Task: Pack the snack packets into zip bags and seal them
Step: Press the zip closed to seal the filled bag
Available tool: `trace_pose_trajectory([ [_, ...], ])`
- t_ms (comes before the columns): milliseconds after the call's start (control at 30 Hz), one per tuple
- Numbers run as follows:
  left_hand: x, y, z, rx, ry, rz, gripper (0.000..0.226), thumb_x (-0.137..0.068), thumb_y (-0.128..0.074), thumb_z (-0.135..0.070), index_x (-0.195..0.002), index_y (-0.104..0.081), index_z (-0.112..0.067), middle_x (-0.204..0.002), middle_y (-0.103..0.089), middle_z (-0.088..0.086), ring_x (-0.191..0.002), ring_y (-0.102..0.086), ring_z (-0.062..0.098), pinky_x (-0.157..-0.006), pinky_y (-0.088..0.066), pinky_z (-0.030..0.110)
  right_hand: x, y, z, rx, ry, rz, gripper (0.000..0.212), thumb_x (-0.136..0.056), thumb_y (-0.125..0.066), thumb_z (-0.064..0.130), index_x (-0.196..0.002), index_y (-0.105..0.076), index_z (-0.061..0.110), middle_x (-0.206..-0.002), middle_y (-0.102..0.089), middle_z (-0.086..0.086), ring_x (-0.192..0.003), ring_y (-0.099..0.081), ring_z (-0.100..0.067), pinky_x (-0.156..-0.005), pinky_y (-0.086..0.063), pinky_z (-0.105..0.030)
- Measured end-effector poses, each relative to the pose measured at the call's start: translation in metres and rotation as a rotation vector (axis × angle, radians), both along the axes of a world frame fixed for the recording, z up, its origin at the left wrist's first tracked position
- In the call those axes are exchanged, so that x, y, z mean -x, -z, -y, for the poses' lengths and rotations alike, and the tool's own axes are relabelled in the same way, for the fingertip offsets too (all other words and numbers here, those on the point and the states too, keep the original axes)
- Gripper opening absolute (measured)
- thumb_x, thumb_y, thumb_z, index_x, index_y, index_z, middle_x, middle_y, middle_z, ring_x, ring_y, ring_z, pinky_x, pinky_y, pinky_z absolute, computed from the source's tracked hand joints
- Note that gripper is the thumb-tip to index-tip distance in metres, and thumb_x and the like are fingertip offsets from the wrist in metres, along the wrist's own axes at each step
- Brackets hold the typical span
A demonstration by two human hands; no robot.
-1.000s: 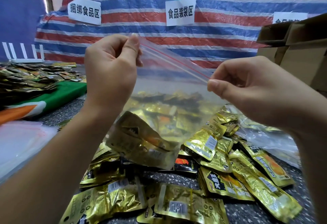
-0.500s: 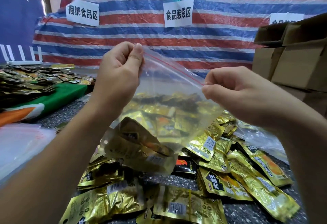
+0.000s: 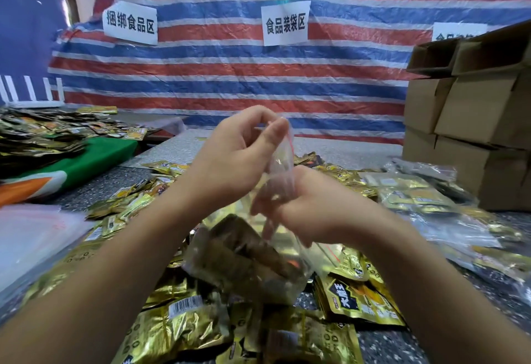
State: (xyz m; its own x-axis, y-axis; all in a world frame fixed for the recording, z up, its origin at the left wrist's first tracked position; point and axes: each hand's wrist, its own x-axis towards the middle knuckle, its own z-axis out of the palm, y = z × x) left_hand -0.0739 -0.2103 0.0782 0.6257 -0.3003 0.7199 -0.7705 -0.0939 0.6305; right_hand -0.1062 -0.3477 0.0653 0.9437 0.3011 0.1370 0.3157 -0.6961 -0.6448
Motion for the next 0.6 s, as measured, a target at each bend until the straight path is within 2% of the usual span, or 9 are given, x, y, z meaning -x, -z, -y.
trace_pose_trajectory([
  [67, -0.002, -0.002, -0.003, 0.090, -0.014, -0.075, 0.007, -0.098, -0.056, -0.021, -0.094, -0.060, -0.017, -0.066, -0.060, -0.009, -0.055, -0.055, 0.006, -0.052, -0.044, 0.018, -0.010, 0.002, 0.009, -0.170, 0.068, -0.044, 0.022, -0.093, -0.053, -0.004, -0.085, -0.070, 0.008, -0.066, -0.073, -0.004, -0.036, -0.051, -0.007, -0.037, -0.037, -0.018],
  [133, -0.004, -0.005, -0.006, 0.149, -0.042, -0.113, 0.003, -0.096, -0.060, -0.023, -0.099, -0.060, -0.025, -0.088, -0.066, -0.008, -0.077, -0.065, 0.012, -0.067, -0.053, 0.026, -0.021, 0.002, 0.022, -0.414, 0.187, -0.026, 0.019, -0.094, -0.054, -0.002, -0.084, -0.069, 0.004, -0.063, -0.071, -0.009, -0.044, -0.053, -0.018, -0.048, -0.044, -0.023],
  [200, -0.005, -0.006, -0.010, 0.185, -0.078, -0.108, 0.009, -0.093, -0.062, -0.031, -0.102, -0.059, -0.030, -0.101, -0.067, -0.009, -0.091, -0.067, 0.007, -0.080, -0.055, 0.027, -0.034, 0.002, 0.041, -0.758, 0.348, 0.005, 0.017, -0.094, -0.056, 0.001, -0.083, -0.068, 0.002, -0.062, -0.067, -0.012, -0.053, -0.058, -0.026, -0.056, -0.048, -0.031],
  [267, -0.005, -0.007, -0.012, 0.170, -0.117, -0.082, 0.009, -0.094, -0.059, -0.038, -0.102, -0.057, -0.034, -0.106, -0.066, -0.010, -0.093, -0.066, 0.003, -0.082, -0.055, 0.027, -0.046, 0.002, 0.065, -1.119, 0.505, 0.053, 0.014, -0.099, -0.054, 0.009, -0.093, -0.066, 0.005, -0.066, -0.067, -0.008, -0.048, -0.060, -0.016, -0.045, -0.047, -0.022],
  [333, -0.003, -0.007, -0.011, 0.146, -0.121, -0.088, 0.006, -0.097, -0.055, -0.039, -0.101, -0.056, -0.035, -0.108, -0.065, -0.008, -0.087, -0.068, 0.003, -0.077, -0.056, 0.026, -0.056, 0.007, 0.089, -1.375, 0.604, 0.104, 0.016, -0.101, -0.048, 0.016, -0.107, -0.062, 0.010, -0.084, -0.072, -0.009, -0.060, -0.065, -0.012, -0.047, -0.046, -0.020],
  [400, -0.003, -0.007, -0.010, 0.131, -0.119, -0.096, 0.004, -0.099, -0.052, -0.037, -0.100, -0.055, -0.035, -0.107, -0.064, -0.008, -0.080, -0.069, 0.002, -0.070, -0.055, 0.022, -0.067, 0.022, 0.108, -1.502, 0.653, 0.068, 0.023, -0.100, -0.045, 0.014, -0.119, -0.056, 0.009, -0.113, -0.071, -0.014, -0.084, -0.067, -0.017, -0.063, -0.049, -0.022],
  [467, -0.002, -0.006, -0.009, 0.123, -0.124, -0.101, 0.004, -0.100, -0.051, -0.036, -0.100, -0.055, -0.037, -0.106, -0.064, -0.008, -0.076, -0.070, 0.003, -0.066, -0.054, 0.023, -0.074, 0.041, 0.118, -1.588, 0.648, -0.046, 0.034, -0.101, -0.042, 0.007, -0.134, -0.048, 0.005, -0.128, -0.060, -0.020, -0.099, -0.065, -0.025, -0.081, -0.054, -0.028],
  [533, -0.003, -0.006, -0.010, 0.119, -0.125, -0.104, 0.004, -0.100, -0.051, -0.036, -0.100, -0.055, -0.037, -0.106, -0.064, -0.007, -0.074, -0.070, 0.005, -0.065, -0.053, 0.026, -0.080, 0.057, 0.124, -1.612, 0.656, -0.151, 0.036, -0.102, -0.038, 0.004, -0.137, -0.044, 0.002, -0.117, -0.058, -0.021, -0.095, -0.064, -0.029, -0.099, -0.051, -0.045],
  [600, -0.004, -0.006, -0.011, 0.105, -0.125, -0.109, 0.005, -0.100, -0.052, -0.034, -0.101, -0.056, -0.036, -0.106, -0.065, -0.007, -0.071, -0.070, 0.007, -0.065, -0.054, 0.028, -0.082, 0.062, 0.127, -1.598, 0.657, -0.174, 0.034, -0.104, -0.035, 0.008, -0.134, -0.044, -0.003, -0.110, -0.057, -0.021, -0.097, -0.060, -0.032, -0.093, -0.051, -0.052],
])
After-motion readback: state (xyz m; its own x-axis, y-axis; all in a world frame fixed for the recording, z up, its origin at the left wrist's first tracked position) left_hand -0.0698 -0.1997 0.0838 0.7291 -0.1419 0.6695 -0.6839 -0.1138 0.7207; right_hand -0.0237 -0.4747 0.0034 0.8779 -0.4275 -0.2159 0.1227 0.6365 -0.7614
